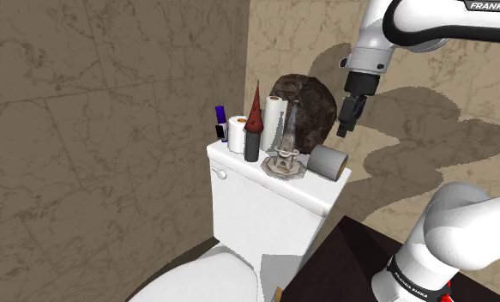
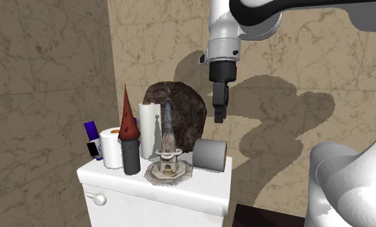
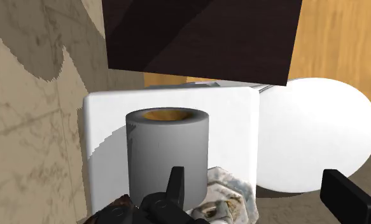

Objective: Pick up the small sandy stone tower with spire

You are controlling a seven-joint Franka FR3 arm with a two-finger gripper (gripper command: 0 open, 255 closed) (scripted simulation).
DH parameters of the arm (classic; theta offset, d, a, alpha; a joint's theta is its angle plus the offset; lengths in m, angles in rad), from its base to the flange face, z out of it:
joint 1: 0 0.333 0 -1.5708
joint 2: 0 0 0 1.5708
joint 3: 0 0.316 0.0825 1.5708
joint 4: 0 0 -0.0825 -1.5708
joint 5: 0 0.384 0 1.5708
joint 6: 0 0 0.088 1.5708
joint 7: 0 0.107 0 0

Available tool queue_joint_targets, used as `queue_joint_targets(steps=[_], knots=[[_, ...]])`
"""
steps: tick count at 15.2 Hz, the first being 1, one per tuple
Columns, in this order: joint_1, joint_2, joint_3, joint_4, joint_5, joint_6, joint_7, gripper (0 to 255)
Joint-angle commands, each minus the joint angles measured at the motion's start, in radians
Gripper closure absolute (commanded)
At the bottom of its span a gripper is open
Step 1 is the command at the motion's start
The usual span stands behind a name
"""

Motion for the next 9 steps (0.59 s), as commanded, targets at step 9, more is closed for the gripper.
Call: queue_joint_targets(steps=[9], knots=[[-0.016,0.343,0.084,0.164,0.006,0.119,0.181,0]])
